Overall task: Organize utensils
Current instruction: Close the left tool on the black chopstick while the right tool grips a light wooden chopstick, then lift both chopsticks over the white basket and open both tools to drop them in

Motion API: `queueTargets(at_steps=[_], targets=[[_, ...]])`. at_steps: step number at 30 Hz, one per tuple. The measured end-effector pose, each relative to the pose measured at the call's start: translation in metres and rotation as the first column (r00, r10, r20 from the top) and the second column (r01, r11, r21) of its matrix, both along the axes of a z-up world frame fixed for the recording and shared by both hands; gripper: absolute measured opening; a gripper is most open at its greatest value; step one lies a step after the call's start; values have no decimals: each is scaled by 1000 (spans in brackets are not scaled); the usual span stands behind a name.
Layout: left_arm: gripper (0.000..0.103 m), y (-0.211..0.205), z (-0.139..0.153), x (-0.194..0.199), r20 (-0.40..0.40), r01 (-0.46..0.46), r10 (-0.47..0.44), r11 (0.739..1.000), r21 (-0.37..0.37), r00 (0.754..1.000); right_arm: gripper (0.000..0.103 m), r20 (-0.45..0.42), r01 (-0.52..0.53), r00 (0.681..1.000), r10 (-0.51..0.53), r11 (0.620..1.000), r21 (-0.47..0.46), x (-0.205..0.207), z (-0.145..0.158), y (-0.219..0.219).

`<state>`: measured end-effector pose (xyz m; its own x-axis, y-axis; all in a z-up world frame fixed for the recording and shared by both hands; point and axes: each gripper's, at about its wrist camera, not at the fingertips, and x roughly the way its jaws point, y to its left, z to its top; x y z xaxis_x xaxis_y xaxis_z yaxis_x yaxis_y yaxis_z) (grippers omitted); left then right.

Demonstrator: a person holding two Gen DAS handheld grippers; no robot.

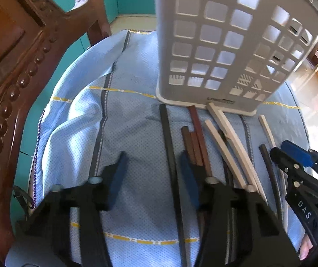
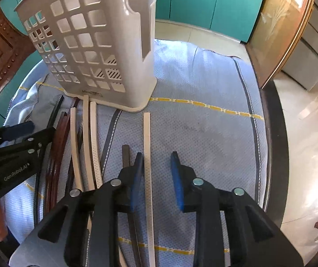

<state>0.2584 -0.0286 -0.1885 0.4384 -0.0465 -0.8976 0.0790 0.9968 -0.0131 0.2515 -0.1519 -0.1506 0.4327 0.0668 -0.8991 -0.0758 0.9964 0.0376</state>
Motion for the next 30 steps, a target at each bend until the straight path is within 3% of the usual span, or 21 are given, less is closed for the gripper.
queueTargets(at_steps=[1, 2, 4, 7, 13, 20, 25, 30], targets=[[30, -1, 0, 1, -1, 6, -6, 1000, 0, 1000, 17, -2, -4, 1000, 4, 1000, 10, 0, 0, -1], [23, -4, 2, -8, 1, 13, -13, 1000, 0, 1000, 6, -7, -9, 1000, 9, 999, 34, 1, 0, -4], [10, -6, 3, -9, 2, 19, -19, 1000, -1, 1000, 6, -7, -13, 1000, 13, 998, 67, -1, 0, -10], [7, -6, 6, -10, 21, -5, 5, 1000, 5, 1000, 6, 31, -30, 999, 27, 995, 93, -6, 9, -15], [7, -11, 51, -39, 190, 5, -9, 1000, 18, 982, 6, 200, -58, 980, 26, 987, 153, -30, 63, -36], [7, -8, 118, -88, 397, 61, -48, 998, -20, 917, 6, 448, -146, 894, 24, 960, 239, -89, 133, -70], [7, -4, 161, -121, 505, 87, -61, 996, -28, 861, 7, 530, -181, 848, -20, 928, 325, -115, 166, -94], [7, 2, 217, -132, 612, 115, -66, 993, -41, 788, 7, 628, -252, 778, -37, 896, 365, -121, 227, -97]])
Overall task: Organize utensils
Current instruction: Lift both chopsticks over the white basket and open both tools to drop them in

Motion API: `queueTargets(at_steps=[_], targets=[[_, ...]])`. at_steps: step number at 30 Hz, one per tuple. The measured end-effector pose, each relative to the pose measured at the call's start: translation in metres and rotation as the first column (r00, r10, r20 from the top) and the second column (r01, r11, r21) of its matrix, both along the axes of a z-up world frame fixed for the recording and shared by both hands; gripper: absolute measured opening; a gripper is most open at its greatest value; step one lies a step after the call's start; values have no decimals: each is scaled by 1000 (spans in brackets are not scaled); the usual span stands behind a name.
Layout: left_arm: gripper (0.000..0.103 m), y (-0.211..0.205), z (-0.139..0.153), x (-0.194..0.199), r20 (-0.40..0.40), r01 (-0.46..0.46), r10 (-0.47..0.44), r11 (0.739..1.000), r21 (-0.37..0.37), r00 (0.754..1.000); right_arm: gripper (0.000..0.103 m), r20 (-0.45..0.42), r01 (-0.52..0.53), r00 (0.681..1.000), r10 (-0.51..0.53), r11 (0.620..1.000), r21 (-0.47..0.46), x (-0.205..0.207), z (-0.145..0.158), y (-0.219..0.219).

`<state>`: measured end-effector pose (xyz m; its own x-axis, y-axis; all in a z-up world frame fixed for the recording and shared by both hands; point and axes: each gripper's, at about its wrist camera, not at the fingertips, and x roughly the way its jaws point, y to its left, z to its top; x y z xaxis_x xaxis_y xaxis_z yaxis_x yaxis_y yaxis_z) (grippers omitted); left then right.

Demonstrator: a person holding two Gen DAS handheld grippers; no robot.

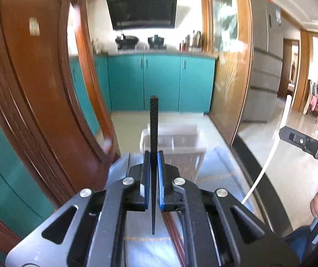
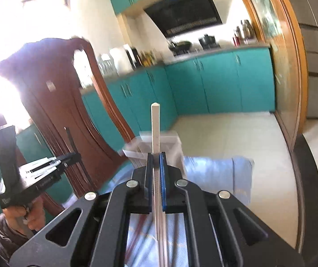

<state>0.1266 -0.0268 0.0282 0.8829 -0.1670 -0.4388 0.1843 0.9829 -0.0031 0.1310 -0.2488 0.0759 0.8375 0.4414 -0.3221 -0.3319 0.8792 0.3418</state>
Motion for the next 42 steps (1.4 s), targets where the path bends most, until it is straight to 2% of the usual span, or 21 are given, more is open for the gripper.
queueTargets(at_steps=[4, 8, 13, 16, 20, 27, 36, 42], targets=[[7, 10, 52, 12, 81, 6, -1, 998, -67, 997, 6, 100, 8, 995, -11, 1000, 29, 19, 45, 9], [7, 18, 79, 40, 151, -24, 49, 986, -166, 987, 6, 144, 93, 984, -102, 993, 67, 49, 59, 20], [7, 24, 58, 94, 145, -103, 145, 960, -262, 979, 6, 169, 242, 956, -241, 970, 20, 88, 23, 38], [7, 25, 37, 116, 86, -115, 145, 953, -282, 986, 6, 122, 246, 963, -240, 969, -36, 107, -5, 47], [7, 9, 7, 134, 45, -131, 143, 971, -201, 989, 7, 78, 228, 972, -220, 968, -103, 111, -34, 53], [7, -5, -28, 133, 0, -119, 120, 986, -114, 993, 7, 55, 205, 978, -199, 968, -143, 100, -52, 58], [7, -22, -34, 121, 43, -120, 122, 992, -32, 992, 7, 72, 205, 978, -196, 968, -143, 82, -52, 54], [7, -30, -41, 108, 72, -113, 111, 993, 20, 991, 9, 86, 201, 978, -188, 962, -184, 74, -55, 57]])
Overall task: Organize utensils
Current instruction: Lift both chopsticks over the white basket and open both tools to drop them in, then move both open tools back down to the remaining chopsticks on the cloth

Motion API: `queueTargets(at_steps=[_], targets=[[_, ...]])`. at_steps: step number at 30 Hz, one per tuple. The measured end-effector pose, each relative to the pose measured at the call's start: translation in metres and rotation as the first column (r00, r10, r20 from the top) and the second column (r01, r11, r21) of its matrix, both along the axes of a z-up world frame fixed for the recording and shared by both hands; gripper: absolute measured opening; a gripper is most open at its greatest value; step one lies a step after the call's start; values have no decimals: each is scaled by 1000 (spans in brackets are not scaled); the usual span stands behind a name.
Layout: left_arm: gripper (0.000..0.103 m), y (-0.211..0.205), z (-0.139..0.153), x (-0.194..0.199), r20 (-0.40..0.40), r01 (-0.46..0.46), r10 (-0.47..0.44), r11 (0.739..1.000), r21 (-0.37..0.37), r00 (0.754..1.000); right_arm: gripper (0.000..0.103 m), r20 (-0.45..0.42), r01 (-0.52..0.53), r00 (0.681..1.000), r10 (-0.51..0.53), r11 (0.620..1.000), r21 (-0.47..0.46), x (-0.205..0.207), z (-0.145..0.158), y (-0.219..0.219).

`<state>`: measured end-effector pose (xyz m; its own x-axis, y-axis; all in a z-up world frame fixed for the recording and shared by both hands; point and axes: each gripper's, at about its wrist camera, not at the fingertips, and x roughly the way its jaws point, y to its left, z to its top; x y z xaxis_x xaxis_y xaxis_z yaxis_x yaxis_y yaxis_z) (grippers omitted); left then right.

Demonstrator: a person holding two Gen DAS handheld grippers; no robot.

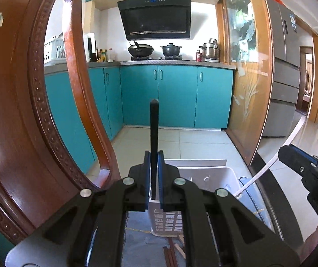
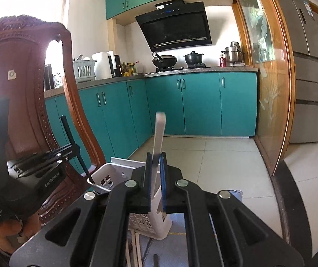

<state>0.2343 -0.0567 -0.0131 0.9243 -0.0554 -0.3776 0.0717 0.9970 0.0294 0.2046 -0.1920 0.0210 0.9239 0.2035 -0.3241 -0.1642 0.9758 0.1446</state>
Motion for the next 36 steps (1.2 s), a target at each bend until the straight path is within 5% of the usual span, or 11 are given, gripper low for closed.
queueTargets(at_steps=[14, 18, 23, 27, 29, 32, 36], targets=[[8, -2, -2, -14, 1, 14, -14, 1000, 10, 1000, 32, 55, -12, 998, 11, 1000, 24, -30, 4, -19], [12, 8, 5, -33, 56, 8, -8, 1000, 9, 998, 35, 71, -20, 997, 18, 1000, 22, -48, -2, -30], [14, 28, 1, -50, 49, -13, 14, 1000, -22, 999, 35, -31, -109, 994, 109, 994, 13, -61, -25, -32], [14, 34, -35, -41, -137, 4, -11, 999, -51, 991, 35, -325, -132, 940, 104, 989, -65, -35, -76, -12], [14, 30, -62, -30, -279, 24, -40, 998, -63, 960, 35, -468, -150, 878, 105, 987, -60, -19, -107, -4], [15, 23, -91, -22, -410, 46, -75, 996, -80, 909, 35, -566, -192, 815, 123, 979, -64, -9, -133, 12], [15, 11, -128, -16, -554, 76, -111, 993, -86, 825, 35, -620, -199, 778, 98, 975, -96, -2, -149, 27]])
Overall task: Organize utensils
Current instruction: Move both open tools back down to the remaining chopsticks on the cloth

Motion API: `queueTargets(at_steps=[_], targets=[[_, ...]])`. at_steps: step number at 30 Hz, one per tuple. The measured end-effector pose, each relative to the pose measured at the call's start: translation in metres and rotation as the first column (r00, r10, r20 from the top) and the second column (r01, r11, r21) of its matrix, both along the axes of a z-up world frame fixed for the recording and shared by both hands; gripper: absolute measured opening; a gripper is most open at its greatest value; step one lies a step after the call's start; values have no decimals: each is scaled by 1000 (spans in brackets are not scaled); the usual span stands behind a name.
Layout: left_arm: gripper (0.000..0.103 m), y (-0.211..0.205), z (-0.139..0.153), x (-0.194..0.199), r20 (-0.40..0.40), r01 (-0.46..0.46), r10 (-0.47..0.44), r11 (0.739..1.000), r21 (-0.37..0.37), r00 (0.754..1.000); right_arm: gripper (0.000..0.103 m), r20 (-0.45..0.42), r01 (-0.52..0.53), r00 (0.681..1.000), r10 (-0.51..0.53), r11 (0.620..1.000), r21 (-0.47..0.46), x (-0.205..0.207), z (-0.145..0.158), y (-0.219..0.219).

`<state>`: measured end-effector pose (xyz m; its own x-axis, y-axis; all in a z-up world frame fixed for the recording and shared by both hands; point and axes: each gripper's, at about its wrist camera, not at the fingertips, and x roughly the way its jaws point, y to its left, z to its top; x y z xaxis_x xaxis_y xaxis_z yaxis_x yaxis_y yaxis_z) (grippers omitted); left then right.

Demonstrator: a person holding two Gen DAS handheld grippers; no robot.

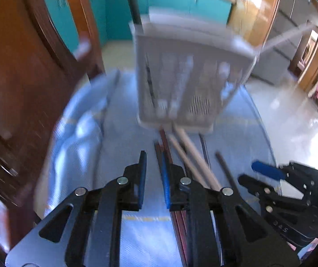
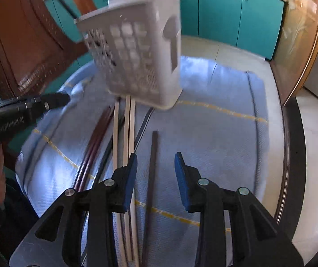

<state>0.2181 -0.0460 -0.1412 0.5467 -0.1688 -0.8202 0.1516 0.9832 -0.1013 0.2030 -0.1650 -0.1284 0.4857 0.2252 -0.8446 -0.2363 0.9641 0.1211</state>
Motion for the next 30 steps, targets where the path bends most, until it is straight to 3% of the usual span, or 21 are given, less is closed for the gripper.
queueTargets(at_steps=[2, 8, 14, 20, 24, 30], targets=[[15, -6, -16, 3, -76, 26, -25, 1000, 4, 997, 35, -23, 14, 1000, -14, 1000, -18, 3, -6, 3], [15, -10, -45, 3, -170, 33, -28, 999, 23, 985, 35, -64, 50, 997, -51, 998, -25, 7, -16, -1], [20, -9, -47, -4, -155, 45, -38, 998, 47, 987, 35, -85, 72, 994, -74, 997, -34, 11, -19, -3], [22, 2, -50, -3, -180, 4, 15, 995, 102, 984, 35, -88, 81, 993, -83, 996, -30, 12, -20, -3], [22, 9, -45, -5, -168, -10, 22, 998, 68, 986, 35, -82, 82, 993, -84, 996, -35, 12, -19, -3], [22, -1, -40, -13, -141, 52, -49, 998, 22, 989, 35, -83, 81, 993, -84, 996, -41, 13, -20, -1]])
